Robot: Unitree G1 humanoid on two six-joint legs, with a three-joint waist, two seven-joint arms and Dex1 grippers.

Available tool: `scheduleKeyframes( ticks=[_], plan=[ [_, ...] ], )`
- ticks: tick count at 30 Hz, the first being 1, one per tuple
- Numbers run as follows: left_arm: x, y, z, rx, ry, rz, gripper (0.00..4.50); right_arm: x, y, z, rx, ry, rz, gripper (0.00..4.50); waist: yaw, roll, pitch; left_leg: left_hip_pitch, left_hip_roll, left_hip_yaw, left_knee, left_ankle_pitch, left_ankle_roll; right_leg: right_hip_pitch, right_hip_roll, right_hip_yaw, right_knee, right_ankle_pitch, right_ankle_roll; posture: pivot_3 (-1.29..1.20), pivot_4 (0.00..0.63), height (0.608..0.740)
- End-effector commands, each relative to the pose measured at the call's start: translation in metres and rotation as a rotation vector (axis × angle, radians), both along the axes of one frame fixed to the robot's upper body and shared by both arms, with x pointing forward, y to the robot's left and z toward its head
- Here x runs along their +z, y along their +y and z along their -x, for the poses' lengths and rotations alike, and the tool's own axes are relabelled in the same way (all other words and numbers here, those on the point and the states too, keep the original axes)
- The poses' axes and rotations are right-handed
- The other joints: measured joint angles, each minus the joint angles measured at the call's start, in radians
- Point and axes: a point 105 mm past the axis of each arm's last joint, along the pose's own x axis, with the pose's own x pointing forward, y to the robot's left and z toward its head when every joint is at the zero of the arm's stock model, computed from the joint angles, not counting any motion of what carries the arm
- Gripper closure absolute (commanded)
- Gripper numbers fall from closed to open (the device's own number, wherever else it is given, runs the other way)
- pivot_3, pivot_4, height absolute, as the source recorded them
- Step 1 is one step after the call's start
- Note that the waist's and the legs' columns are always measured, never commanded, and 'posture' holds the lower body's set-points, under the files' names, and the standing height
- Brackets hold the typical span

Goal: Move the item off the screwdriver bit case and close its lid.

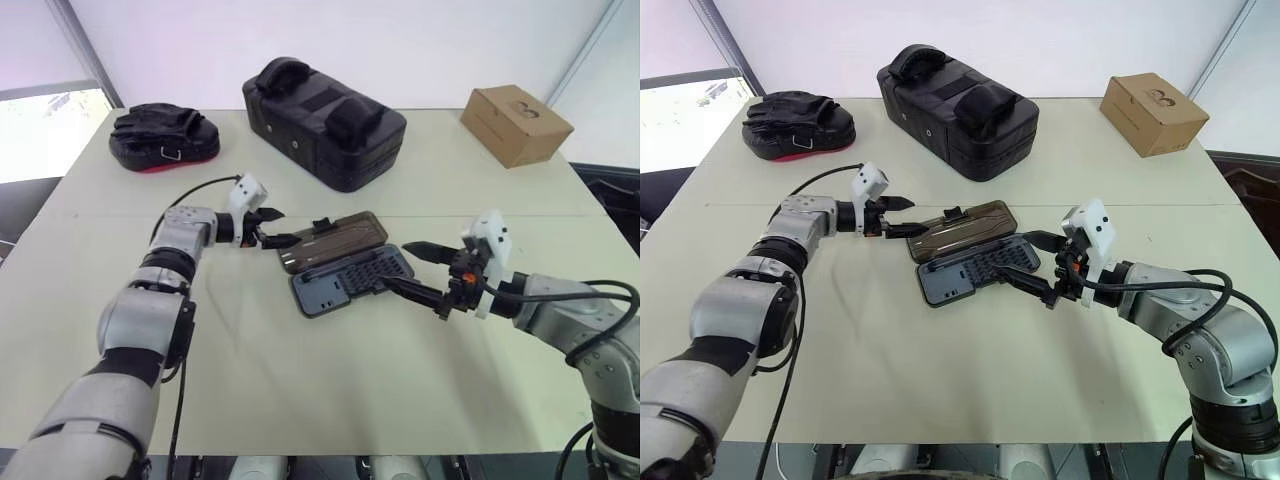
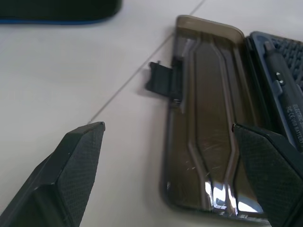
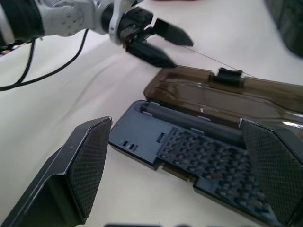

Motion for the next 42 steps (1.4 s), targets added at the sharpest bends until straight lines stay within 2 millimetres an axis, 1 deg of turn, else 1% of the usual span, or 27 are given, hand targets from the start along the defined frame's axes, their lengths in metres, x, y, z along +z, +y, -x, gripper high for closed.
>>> scheduleKeyframes(
  ticks=[1, 4, 6, 9, 10, 11, 12, 14, 17, 22, 25, 27, 28, 30, 32, 36, 39, 42],
  plan=[
    [-0.019, -0.001, 0.004, -0.032, -0.003, -0.138, 0.0, 0.013, -0.003, 0.003, -0.012, -0.056, -0.011, 0.03, -0.002, 0.0, 0.0, 0.0, 0.0, 0.0, 0.0, 0.0, 0.0, 0.0, 0.0, 0.0, 0.0, 0.0, 0.0, 0.0, 0.15, 0.74],
    [-0.036, -0.001, 0.005, 0.011, 0.033, -0.159, 0.0, 0.013, -0.003, 0.002, -0.018, -0.059, -0.013, 0.03, 0.0, 0.0, 0.0, 0.002, 0.0, 0.0, 0.0, 0.0, 0.0, 0.001, 0.0, 0.0, 0.001, 0.0, 0.0, 0.0, 0.15, 0.74],
    [-0.04, -0.001, 0.006, 0.019, 0.051, -0.151, 0.0, 0.013, -0.003, 0.001, -0.022, -0.061, -0.014, 0.03, 0.001, 0.0, -0.001, 0.004, 0.001, -0.001, 0.0, 0.0, 0.0, 0.003, 0.0, 0.0, 0.002, 0.0, 0.0, 0.0, 0.15, 0.74],
    [-0.044, -0.001, 0.008, 0.041, 0.094, -0.118, 0.77, 0.011, -0.004, 0.002, -0.025, -0.059, -0.009, 0.0, 0.0, -0.001, -0.001, 0.007, 0.001, -0.002, 0.0, 0.0, 0.0, 0.005, 0.0, 0.0, 0.002, 0.0, 0.0, 0.0, 0.15, 0.74],
    [-0.045, 0.0, 0.009, 0.045, 0.102, -0.115, 1.18, 0.011, -0.004, 0.003, -0.026, -0.058, -0.006, 0.0, 0.0, -0.001, -0.001, 0.007, 0.001, -0.002, 0.0, 0.0, 0.0, 0.005, 0.0, 0.001, 0.003, 0.0, 0.0, 0.0, 0.15, 0.74],
    [-0.046, 0.001, 0.009, 0.048, 0.104, -0.115, 1.79, 0.011, -0.005, 0.003, -0.027, -0.058, -0.004, 0.0, 0.0, -0.001, -0.001, 0.007, 0.001, -0.002, 0.0, 0.0, 0.0, 0.005, 0.0, 0.001, 0.003, 0.0, 0.0, 0.0, 0.15, 0.74],
    [-0.047, 0.002, 0.009, 0.049, 0.111, -0.113, 2.13, 0.011, -0.005, 0.003, -0.028, -0.058, -0.003, 0.0, 0.0, -0.001, -0.002, 0.007, 0.001, -0.002, 0.0, 0.0, 0.0, 0.005, 0.0, 0.001, 0.003, 0.0, 0.0, 0.0, 0.15, 0.74],
    [-0.049, 0.004, 0.011, 0.049, 0.118, -0.113, 3.14, 0.011, -0.006, 0.002, -0.032, -0.06, -0.003, 0.0, 0.0, -0.001, -0.002, 0.007, 0.001, -0.002, 0.0, 0.0, 0.0, 0.005, 0.0, 0.001, 0.003, 0.0, 0.0, 0.0, 0.15, 0.74],
    [-0.051, 0.006, 0.013, 0.043, 0.129, -0.116, 4.47, 0.012, -0.006, 0.002, -0.034, -0.062, -0.002, 0.0, -0.001, -0.001, -0.002, 0.008, 0.001, -0.002, 0.0, 0.0, 0.0, 0.005, 0.0, 0.001, 0.003, 0.0, 0.0, 0.0, 0.15, 0.74],
    [-0.053, 0.008, 0.012, 0.047, 0.109, -0.146, 4.47, 0.011, -0.006, 0.0, -0.033, -0.061, -0.001, 0.0, -0.001, 0.0, -0.003, 0.008, 0.001, -0.002, 0.0, 0.0, 0.0, 0.006, 0.0, 0.001, 0.003, 0.0, 0.0, 0.0, 0.15, 0.74],
    [-0.048, 0.005, 0.011, 0.02, 0.064, -0.151, 4.47, 0.012, -0.006, -0.001, -0.027, -0.06, 0.003, 0.0, -0.001, -0.001, -0.003, 0.009, 0.001, -0.002, 0.0, 0.0, 0.0, 0.006, 0.0, 0.001, 0.003, 0.0, 0.0, 0.0, 0.15, 0.74],
    [-0.045, 0.004, 0.013, -0.052, 0.005, -0.211, 4.47, 0.013, -0.007, 0.001, -0.013, -0.057, 0.013, 0.0, -0.001, 0.0, -0.003, 0.009, 0.001, -0.001, 0.0, 0.0, 0.0, 0.006, 0.0, 0.002, 0.003, 0.0, 0.0, 0.0, 0.15, 0.74],
    [-0.046, 0.005, 0.016, -0.109, -0.026, -0.269, 4.47, 0.014, -0.007, 0.002, -0.004, -0.055, 0.023, 0.0, -0.001, -0.001, -0.003, 0.009, 0.001, -0.001, 0.0, 0.0, 0.0, 0.006, 0.0, 0.002, 0.003, 0.0, 0.0, 0.0, 0.15, 0.74],
    [-0.05, 0.012, 0.024, -0.233, -0.087, -0.404, 4.47, 0.014, -0.009, 0.006, 0.024, -0.043, 0.047, 0.0, -0.002, -0.001, -0.003, 0.009, 0.001, -0.001, 0.0, 0.0, 0.0, 0.006, 0.0, 0.002, 0.003, 0.0, 0.0, 0.0, 0.15, 0.74],
    [-0.051, 0.018, 0.03, -0.314, -0.12, -0.466, 4.47, 0.014, -0.009, 0.013, 0.071, -0.02, 0.069, 0.0, -0.005, -0.001, -0.003, 0.009, 0.001, -0.001, -0.001, 0.0, 0.0, 0.006, 0.001, 0.002, 0.002, 0.0, 0.0, 0.0, 0.15, 0.74],
    [-0.042, 0.015, 0.034, -0.377, -0.158, -0.422, 4.47, 0.01, -0.008, 0.026, 0.147, 0.02, 0.119, 0.0, -0.007, -0.001, -0.003, 0.009, 0.002, -0.001, -0.001, 0.0, 0.0, 0.006, 0.002, 0.002, 0.001, 0.0, 0.0, 0.0, 0.15, 0.74],
    [-0.036, 0.009, 0.039, -0.435, -0.192, -0.391, 4.47, 0.01, -0.01, 0.027, 0.154, 0.028, 0.128, 0.0, -0.006, -0.001, -0.003, 0.009, 0.003, -0.001, -0.001, 0.0, 0.0, 0.006, 0.002, 0.002, 0.001, 0.0, 0.0, 0.0, 0.15, 0.74],
    [-0.037, 0.004, 0.045, -0.511, -0.225, -0.397, 4.47, 0.01, -0.012, 0.023, 0.149, 0.03, 0.127, 0.0, -0.002, -0.001, -0.003, 0.009, 0.003, -0.001, -0.001, 0.0, 0.0, 0.006, 0.002, 0.002, 0.001, 0.0, 0.0, 0.0, 0.15, 0.74]
  ],
)
